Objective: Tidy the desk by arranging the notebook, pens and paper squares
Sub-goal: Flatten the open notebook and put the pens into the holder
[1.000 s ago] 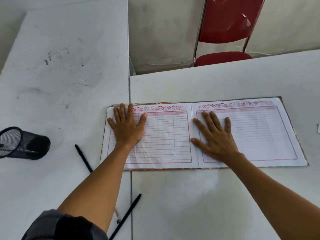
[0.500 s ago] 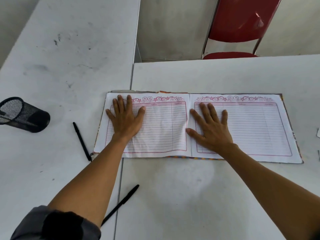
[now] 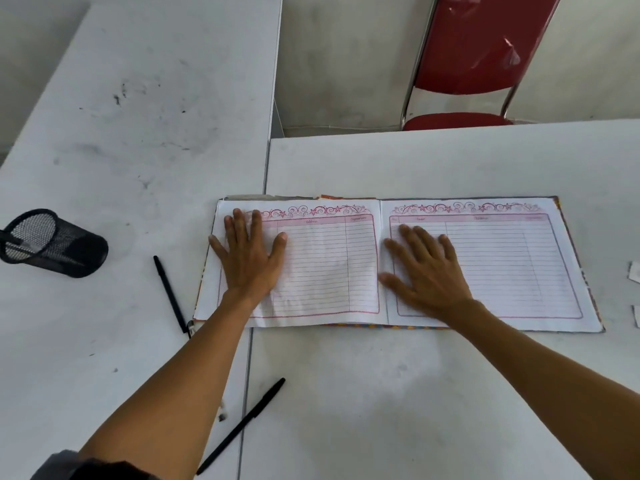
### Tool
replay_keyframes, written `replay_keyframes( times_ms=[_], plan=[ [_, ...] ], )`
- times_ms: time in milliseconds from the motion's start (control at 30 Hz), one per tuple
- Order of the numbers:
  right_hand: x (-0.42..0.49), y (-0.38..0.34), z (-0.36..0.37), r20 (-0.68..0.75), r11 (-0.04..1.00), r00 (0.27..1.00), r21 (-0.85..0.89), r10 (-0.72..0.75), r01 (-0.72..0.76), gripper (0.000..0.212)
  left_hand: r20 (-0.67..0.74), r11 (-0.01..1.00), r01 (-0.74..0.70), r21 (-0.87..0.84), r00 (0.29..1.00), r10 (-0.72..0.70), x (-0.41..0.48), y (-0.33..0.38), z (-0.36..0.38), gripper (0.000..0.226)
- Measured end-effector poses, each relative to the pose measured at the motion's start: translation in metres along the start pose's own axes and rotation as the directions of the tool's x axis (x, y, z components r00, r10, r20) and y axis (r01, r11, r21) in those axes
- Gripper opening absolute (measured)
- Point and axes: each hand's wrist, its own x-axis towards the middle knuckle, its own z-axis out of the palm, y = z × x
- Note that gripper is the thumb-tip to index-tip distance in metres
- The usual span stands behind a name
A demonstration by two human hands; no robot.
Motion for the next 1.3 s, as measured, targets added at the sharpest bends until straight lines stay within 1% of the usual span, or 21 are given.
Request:
replay_keyframes(
  times_ms=[67,133,167,233,300,367,467,667,1033,1300],
  plan=[
    [0.029,0.005,-0.009,-0.058,0.995,0.993,0.018,0.099,-0.098,0.078,0.015,0.994,-0.104,-0.039,0.994,0.104,-0.003,0.011,-0.003,0.075],
    [0.060,0.013,-0.016,-0.033,0.986,0.985,0.032,0.167,-0.166,0.073,0.056,0.968,-0.234,-0.090,0.969,0.239,-0.008,0.024,0.000,0.074],
    [0.071,0.017,-0.017,-0.002,0.985,0.986,0.044,0.169,-0.169,0.071,0.075,0.955,-0.276,-0.107,0.956,0.285,-0.010,0.028,0.004,0.075],
    [0.078,0.022,-0.015,0.034,0.986,0.990,0.093,0.136,-0.138,0.072,0.082,0.946,-0.311,-0.090,0.944,0.319,-0.014,0.029,0.012,0.079],
    [0.069,0.023,-0.009,0.005,0.985,0.993,0.130,0.117,-0.117,0.079,0.071,0.945,-0.325,-0.046,0.942,0.328,-0.016,0.025,0.020,0.079],
    [0.058,0.022,-0.004,-0.028,0.985,0.993,0.128,0.117,-0.112,0.084,0.067,0.941,-0.336,-0.031,0.939,0.337,-0.019,0.023,0.023,0.078],
    [0.051,0.021,-0.003,-0.038,0.985,0.992,0.130,0.120,-0.115,0.086,0.072,0.941,-0.337,-0.032,0.938,0.339,-0.027,0.022,0.025,0.077],
    [0.040,0.018,0.000,-0.049,0.994,0.997,0.094,0.067,-0.062,0.085,0.071,0.944,-0.331,-0.012,0.941,0.331,-0.038,0.016,0.023,0.077],
    [0.029,0.014,0.003,-0.075,0.997,0.997,0.077,0.036,-0.031,0.085,0.063,0.946,-0.323,-0.013,0.944,0.323,-0.054,0.011,0.026,0.077],
    [0.025,0.015,0.007,-0.069,0.997,0.997,0.074,0.018,-0.013,0.083,0.074,0.949,-0.314,-0.010,0.947,0.314,-0.058,0.009,0.027,0.076]
  ],
)
